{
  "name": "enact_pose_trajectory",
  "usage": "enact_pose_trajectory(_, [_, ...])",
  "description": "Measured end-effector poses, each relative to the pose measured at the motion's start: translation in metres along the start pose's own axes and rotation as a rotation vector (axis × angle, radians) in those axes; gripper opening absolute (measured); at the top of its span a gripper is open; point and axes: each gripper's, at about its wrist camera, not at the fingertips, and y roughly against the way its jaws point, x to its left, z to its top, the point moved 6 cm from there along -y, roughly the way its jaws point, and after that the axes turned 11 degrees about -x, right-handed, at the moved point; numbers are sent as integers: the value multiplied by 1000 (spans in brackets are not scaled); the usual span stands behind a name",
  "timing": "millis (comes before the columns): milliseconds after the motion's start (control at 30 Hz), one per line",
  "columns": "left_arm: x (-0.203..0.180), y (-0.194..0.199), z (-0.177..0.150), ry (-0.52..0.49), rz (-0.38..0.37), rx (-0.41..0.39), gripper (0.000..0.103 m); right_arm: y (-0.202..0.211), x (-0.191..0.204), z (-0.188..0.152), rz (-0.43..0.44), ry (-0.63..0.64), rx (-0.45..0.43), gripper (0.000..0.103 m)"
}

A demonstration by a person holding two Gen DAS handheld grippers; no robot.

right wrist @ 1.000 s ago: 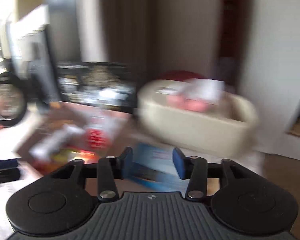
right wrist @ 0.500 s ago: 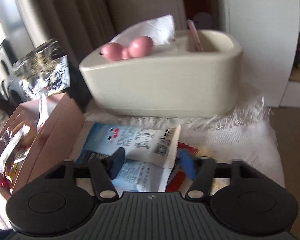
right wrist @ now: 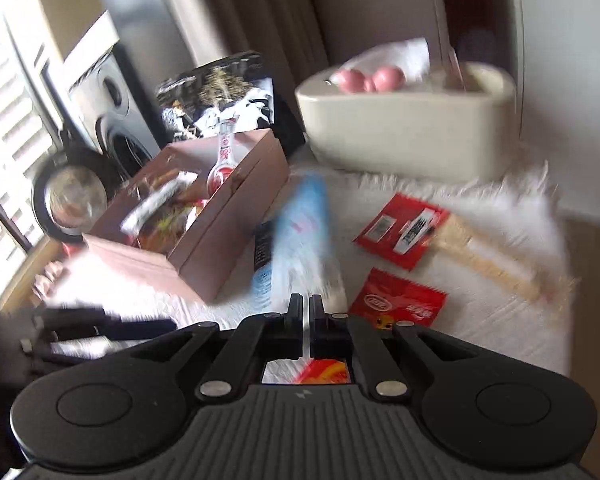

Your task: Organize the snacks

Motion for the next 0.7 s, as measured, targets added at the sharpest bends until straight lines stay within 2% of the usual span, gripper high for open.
enact_pose_trajectory(67, [0,3,-1,4,8,-1,44,4,6,0,-30,96,-21,35])
enact_pose_trajectory(100, [1,4,-1,5,13,-2,44,4,9,0,-44,135,-32,65])
enact_pose_trajectory(133, [2,5,-2,6,20,-2,44,4,11,0,-52,157,-43,80])
enact_pose_trajectory(233, [9,8,-6,11,53,1,44,-5,11,1,-48,150,-64,80])
enact_pose_trajectory(333, [18,13,-9,24,81,5,44,-29,11,1,-24,50,-53,80])
enact_pose_trajectory(467, [32,23,-9,49,109,-10,44,-70,12,-6,-58,-16,11,80])
enact_pose_trajectory(533, [40,28,-8,74,120,-22,44,-78,15,-10,-48,-23,44,77])
enact_pose_trajectory(567, [44,29,-7,86,126,-29,44,-79,18,-12,-34,-21,56,73])
enact_pose_trajectory(633, [49,32,-7,110,129,-37,44,-75,24,-15,-21,-10,82,53])
enact_pose_trajectory(667, [50,33,-6,119,126,-42,44,-70,26,-15,-19,-7,84,47])
enact_pose_trajectory(700, [50,35,-6,122,121,-46,44,-63,27,-15,-16,-9,86,35])
